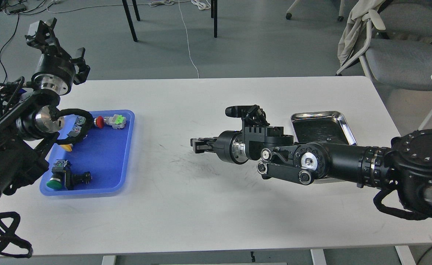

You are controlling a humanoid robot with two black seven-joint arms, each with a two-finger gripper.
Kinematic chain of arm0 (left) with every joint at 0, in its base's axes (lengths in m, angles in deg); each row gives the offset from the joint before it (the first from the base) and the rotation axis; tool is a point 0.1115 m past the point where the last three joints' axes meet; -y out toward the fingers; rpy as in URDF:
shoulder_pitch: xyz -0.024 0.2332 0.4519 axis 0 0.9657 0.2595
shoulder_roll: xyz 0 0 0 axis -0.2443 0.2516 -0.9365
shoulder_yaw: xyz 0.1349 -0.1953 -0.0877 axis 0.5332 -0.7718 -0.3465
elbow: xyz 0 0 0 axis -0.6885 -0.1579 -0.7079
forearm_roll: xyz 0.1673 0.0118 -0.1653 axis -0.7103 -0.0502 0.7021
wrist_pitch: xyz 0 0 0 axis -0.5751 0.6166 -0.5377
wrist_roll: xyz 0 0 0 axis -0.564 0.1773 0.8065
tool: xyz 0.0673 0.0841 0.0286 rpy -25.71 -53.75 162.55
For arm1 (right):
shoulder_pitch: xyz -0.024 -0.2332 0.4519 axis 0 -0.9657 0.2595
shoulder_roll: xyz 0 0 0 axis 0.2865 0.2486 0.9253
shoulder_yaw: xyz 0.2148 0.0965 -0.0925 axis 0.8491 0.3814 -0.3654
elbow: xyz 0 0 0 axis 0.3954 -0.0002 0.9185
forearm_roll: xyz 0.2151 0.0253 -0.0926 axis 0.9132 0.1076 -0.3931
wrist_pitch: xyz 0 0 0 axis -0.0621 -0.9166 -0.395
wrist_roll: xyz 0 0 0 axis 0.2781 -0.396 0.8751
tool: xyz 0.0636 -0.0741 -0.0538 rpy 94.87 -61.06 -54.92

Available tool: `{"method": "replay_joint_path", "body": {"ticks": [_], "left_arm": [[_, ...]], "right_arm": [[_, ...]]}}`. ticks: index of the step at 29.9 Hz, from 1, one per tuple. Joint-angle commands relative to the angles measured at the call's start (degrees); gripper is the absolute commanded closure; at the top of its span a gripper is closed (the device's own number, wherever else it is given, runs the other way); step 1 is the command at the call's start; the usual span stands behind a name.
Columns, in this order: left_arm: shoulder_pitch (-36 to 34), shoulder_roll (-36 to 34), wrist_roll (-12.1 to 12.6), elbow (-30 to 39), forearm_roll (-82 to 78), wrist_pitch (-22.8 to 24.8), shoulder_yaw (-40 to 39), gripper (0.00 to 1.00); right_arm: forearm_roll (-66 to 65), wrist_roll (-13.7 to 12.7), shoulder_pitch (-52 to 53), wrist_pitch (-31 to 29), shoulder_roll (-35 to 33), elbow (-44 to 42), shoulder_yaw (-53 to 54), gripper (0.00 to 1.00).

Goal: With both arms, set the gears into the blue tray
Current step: 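Lower the gear and open the right gripper to set it on the table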

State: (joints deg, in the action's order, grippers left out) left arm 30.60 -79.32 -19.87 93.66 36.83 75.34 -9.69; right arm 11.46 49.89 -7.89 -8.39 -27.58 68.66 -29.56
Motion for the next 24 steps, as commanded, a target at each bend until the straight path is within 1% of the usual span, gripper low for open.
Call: {"method": "replay_joint_path", "body": {"ticks": [1, 6, 7, 8, 9, 12, 13, 14, 15, 18, 19, 22, 24], "left_arm": [[0.00, 0.09, 0.00, 0.21, 0.02, 0.01, 0.01, 0.02], [0.00, 0.44, -0.08, 0.30, 0.02, 0.01, 0.01, 0.02], [0.00, 0.44, -0.09, 0.30, 0.02, 0.01, 0.01, 0.02], [0.00, 0.53, -0.09, 0.21, -0.06, 0.01, 0.01, 0.01], [0.00, 0.44, -0.09, 0.30, 0.02, 0.01, 0.01, 0.02], [0.00, 0.53, -0.09, 0.21, -0.06, -0.08, 0.01, 0.02], [0.00, 0.53, -0.09, 0.21, -0.07, -0.08, 0.10, 0.02], [0.00, 0.53, 0.00, 0.21, -0.07, -0.08, 0.01, 0.02], [0.00, 0.53, 0.00, 0.21, -0.07, -0.08, 0.10, 0.02], [0.00, 0.53, 0.00, 0.21, -0.07, -0.08, 0.10, 0.02], [0.00, 0.44, 0.00, 0.21, -0.07, -0.08, 0.10, 0.02], [0.00, 0.18, 0.09, 0.21, -0.07, -0.17, 0.10, 0.02], [0.00, 0.01, 0.27, 0.21, -0.07, -0.52, 0.10, 0.02]], "right_arm": [[-2.25, -0.39, -1.47, -0.02, -0.01, 0.05, -1.26, 0.95], [-2.78, -0.39, -1.74, -0.20, -0.01, -0.04, -1.26, 0.93], [-2.78, -0.39, -1.83, -0.20, -0.01, -0.04, -1.26, 0.90], [-2.78, -0.39, -1.83, -0.20, -0.01, -0.04, -1.26, 0.86], [-2.78, -0.39, -1.92, -0.20, -0.01, -0.04, -1.26, 0.80], [-2.69, -0.39, -1.92, -0.11, -0.01, -0.12, -1.26, 0.56], [-2.69, -0.39, -1.92, -0.02, -0.01, -0.12, -1.26, 0.50], [-2.69, -0.47, -1.92, 0.07, -0.01, -0.12, -1.26, 0.47], [-2.69, -0.48, -1.92, 0.33, -0.01, -0.12, -1.26, 0.40], [-2.43, -0.48, -1.92, 0.77, -0.01, -0.30, -1.17, 0.18], [-2.34, -0.48, -1.92, 0.86, -0.01, -0.39, -1.08, 0.06], [-2.17, -0.48, -1.57, 0.95, -0.01, -0.82, -0.47, 0.03], [-2.08, -0.39, -1.39, 1.21, -0.01, -1.52, 2.50, 0.03]]}}
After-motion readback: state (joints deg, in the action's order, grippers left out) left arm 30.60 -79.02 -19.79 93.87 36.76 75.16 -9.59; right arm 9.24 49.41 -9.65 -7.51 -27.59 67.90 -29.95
